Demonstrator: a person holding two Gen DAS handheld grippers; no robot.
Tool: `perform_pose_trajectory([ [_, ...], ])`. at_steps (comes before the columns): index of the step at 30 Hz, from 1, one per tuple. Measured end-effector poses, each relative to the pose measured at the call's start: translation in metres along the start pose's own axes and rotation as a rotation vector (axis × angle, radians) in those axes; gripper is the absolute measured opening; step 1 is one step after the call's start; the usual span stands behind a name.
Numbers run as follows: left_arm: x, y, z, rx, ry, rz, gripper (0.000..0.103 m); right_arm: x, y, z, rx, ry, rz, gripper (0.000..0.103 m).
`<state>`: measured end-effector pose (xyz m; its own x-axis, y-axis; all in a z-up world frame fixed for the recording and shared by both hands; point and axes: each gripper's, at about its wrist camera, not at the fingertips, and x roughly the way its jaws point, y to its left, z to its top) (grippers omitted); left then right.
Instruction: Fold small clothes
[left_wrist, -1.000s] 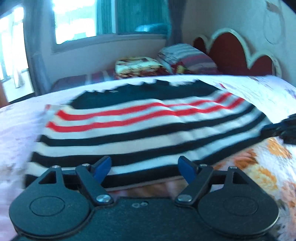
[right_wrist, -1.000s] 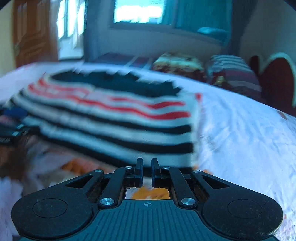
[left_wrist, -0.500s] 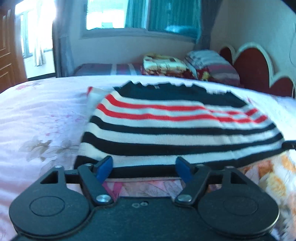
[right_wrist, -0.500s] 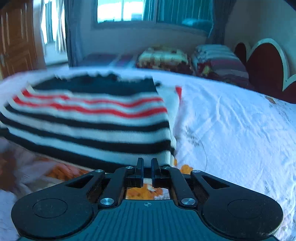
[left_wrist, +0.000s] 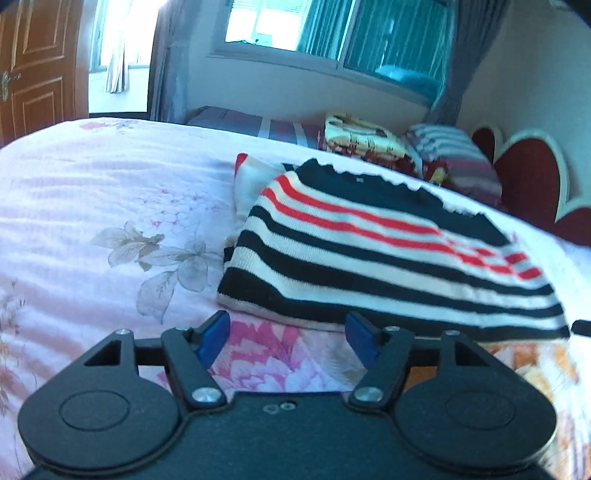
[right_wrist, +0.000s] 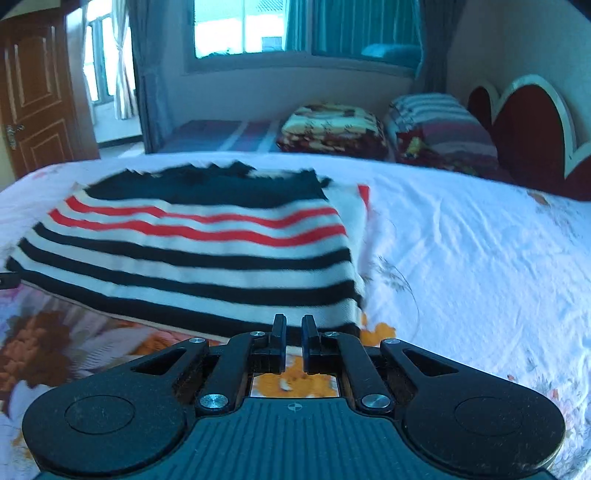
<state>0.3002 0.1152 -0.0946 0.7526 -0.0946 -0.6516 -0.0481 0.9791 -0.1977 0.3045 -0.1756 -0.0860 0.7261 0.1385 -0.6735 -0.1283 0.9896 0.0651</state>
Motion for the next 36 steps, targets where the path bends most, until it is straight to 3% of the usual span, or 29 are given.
perform_pose_trajectory([
  [3, 0.001, -0.003, 0.002, -0.034, -0.001, -0.029, 0.063, -0.013, 0.009, 0.007, -0.004, -0.027, 0.027, 0.006],
  [8, 0.016, 0.003, 0.002, -0.184, 0.021, -0.102, 0.061, -0.02, 0.024, 0.02, -0.029, -0.062, 0.071, 0.006],
  [10, 0.027, 0.013, -0.001, -0.299, 0.028, -0.143, 0.061, -0.011, 0.027, 0.028, -0.008, -0.065, 0.105, 0.006],
  [13, 0.041, 0.032, -0.007, -0.513, -0.032, -0.231, 0.065, 0.015, 0.028, 0.043, 0.041, -0.056, 0.158, 0.006],
  [15, 0.05, 0.037, -0.006, -0.596, -0.071, -0.248, 0.065, 0.036, 0.031, 0.055, 0.053, -0.051, 0.182, 0.006],
  [20, 0.078, 0.026, 0.012, -0.59, -0.103, -0.226, 0.059, 0.087, 0.043, 0.073, 0.04, -0.031, 0.238, 0.006],
  [22, 0.085, 0.028, 0.016, -0.618, -0.118, -0.217, 0.05, 0.101, 0.049, 0.075, 0.035, -0.022, 0.266, 0.006],
  [24, 0.093, 0.031, 0.017, -0.657, -0.12, -0.203, 0.033, 0.111, 0.055, 0.074, 0.021, -0.018, 0.285, 0.006],
  [27, 0.1, 0.037, 0.017, -0.7, -0.113, -0.193, 0.022, 0.121, 0.064, 0.069, 0.009, -0.025, 0.316, 0.006],
  [30, 0.1, 0.039, 0.02, -0.698, -0.101, -0.197, 0.014, 0.122, 0.073, 0.066, -0.01, -0.031, 0.333, 0.006],
  [34, 0.074, 0.043, 0.022, -0.712, -0.235, -0.335, 0.013, 0.128, 0.087, 0.061, -0.111, -0.001, 0.301, 0.005],
  [36, 0.079, 0.045, 0.019, -0.695, -0.19, -0.292, 0.013, 0.132, 0.091, 0.055, -0.159, -0.014, 0.282, 0.005],
])
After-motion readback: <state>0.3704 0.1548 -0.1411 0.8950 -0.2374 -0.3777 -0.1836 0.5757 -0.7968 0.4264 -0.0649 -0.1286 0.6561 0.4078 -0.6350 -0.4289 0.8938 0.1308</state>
